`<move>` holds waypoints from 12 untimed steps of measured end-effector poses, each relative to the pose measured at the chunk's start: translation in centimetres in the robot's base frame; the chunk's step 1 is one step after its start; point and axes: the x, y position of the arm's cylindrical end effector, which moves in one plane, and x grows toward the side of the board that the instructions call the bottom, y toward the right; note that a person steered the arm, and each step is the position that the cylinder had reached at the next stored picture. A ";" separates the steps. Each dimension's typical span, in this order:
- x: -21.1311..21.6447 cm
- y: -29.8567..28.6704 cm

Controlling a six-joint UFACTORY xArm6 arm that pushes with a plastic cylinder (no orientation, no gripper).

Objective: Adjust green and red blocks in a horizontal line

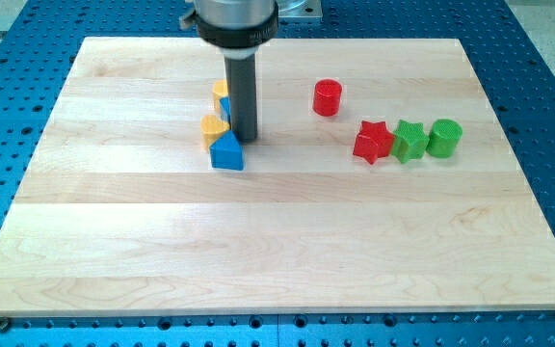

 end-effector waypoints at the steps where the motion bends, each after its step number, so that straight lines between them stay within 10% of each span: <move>1: -5.2 2.3; 6: -4.2 13.2; 12: 1.7 7.7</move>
